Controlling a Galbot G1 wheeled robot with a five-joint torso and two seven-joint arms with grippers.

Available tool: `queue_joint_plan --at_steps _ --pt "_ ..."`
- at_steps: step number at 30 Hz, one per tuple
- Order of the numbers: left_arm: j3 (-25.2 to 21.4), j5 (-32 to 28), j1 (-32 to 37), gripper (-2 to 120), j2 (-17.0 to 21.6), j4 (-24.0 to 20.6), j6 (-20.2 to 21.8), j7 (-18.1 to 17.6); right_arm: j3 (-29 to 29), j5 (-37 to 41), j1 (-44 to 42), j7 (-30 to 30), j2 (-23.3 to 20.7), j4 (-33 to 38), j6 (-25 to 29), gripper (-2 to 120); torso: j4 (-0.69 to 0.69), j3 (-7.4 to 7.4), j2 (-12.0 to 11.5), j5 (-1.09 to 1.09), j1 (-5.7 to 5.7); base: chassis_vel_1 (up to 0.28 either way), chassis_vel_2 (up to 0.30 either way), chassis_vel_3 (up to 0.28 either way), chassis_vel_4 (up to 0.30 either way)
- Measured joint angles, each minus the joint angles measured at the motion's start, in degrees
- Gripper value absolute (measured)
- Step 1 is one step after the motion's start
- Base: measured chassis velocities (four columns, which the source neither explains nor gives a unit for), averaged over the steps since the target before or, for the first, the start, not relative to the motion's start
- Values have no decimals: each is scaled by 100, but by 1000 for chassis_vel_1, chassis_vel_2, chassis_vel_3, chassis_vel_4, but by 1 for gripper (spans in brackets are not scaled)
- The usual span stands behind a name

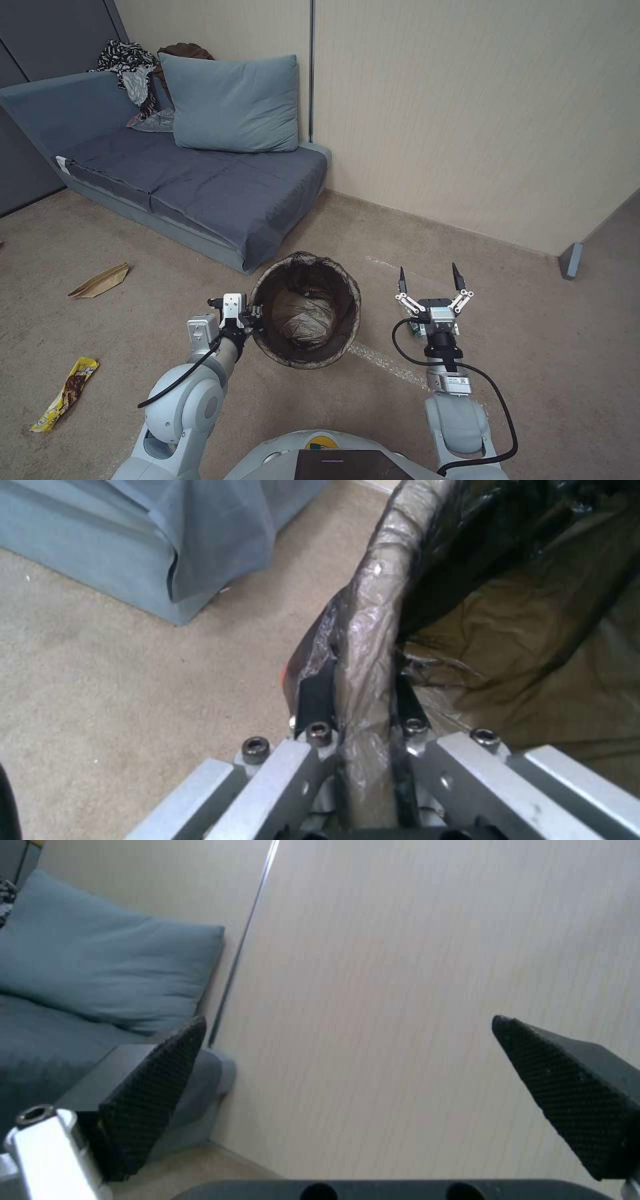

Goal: Pick up the trash bin, then pick up the garbage from the floor and place it into the trash bin.

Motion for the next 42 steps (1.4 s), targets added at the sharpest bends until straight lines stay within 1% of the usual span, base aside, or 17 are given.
queue_joint_plan --at_steps 6,8,9,10,12,14,15,21,23,26,28,29,32,34,38,39,42 --pt "9 11 1 0 0 0 2 1 46 33 12 -2 0 133 -365 100 0 0 0 0 0 0 0 0 0" --pt "16 16 0 0 3 0 2 4 94 167 34 -90 -9 230 -875 100 0 0 0 0 0 0 0 0 0" --pt "16 16 0 0 3 0 2 4 94 167 34 -90 -9 230 -875 100 0 0 0 0 0 0 0 0 0" --pt "18 16 -2 0 7 0 2 7 94 245 57 -117 -61 235 -1076 100 -1 0 0 1 0 0 0 0 0" --pt "32 19 -23 0 16 0 2 10 124 561 152 -220 -384 192 -1768 100 2 0 0 0 0 0 0 0 0" --pt "37 19 -29 0 19 0 2 10 135 633 168 -247 -474 159 -1896 100 2 0 0 0 0 0 0 0 0" --pt "60 20 -53 0 32 14 2 12 163 771 197 -285 -648 76 -2159 100 1 0 0 1 0 0 0 0 0" --pt "79 19 -74 0 46 32 2 15 186 916 221 -314 -806 -8 -2384 100 -1 1 0 1 0 0 0 0 0" --pt "92 18 -94 0 58 44 2 18 204 1070 262 -384 -978 -119 -2608 100 -1 0 0 1 0 0 0 0 0" --pt "93 18 -98 0 59 45 2 18 205 1086 268 -394 -999 -132 -2633 100 -1 1 0 1 0 0 0 0 0" --pt "105 17 -134 0 72 58 2 25 188 1269 355 -522 -1209 -318 -2941 100 1 0 0 1 0 0 0 0 0" --pt "105 17 -134 0 72 58 2 25 188 1269 355 -522 -1209 -318 -2941 100 1 0 0 1 0 0 0 0 0" --pt "145 26 -168 0 76 75 -1 40 -83 1482 610 -627 -1567 -897 -3327 100 0 1 0 2 0 0 0 0 0" --pt "149 34 -168 0 73 75 -1 43 -129 1482 656 -655 -1620 -1015 -3353 100 1 1 0 2 0 0 0 0 0" --pt "168 114 -165 0 50 92 -4 48 -339 1689 889 -882 -1924 -1608 -3423 100 0 1 0 0 0 0 0 0 0" --pt "168 114 -165 0 50 92 -4 48 -339 1689 889 -882 -1924 -1608 -3423 100 0 1 0 0 0 0 0 0 0" --pt "261 240 -161 0 -4 123 -9 48 -526 1784 1077 -1015 -2058 -2059 -3415 100 0 1 0 0 0 0 0 0 0"
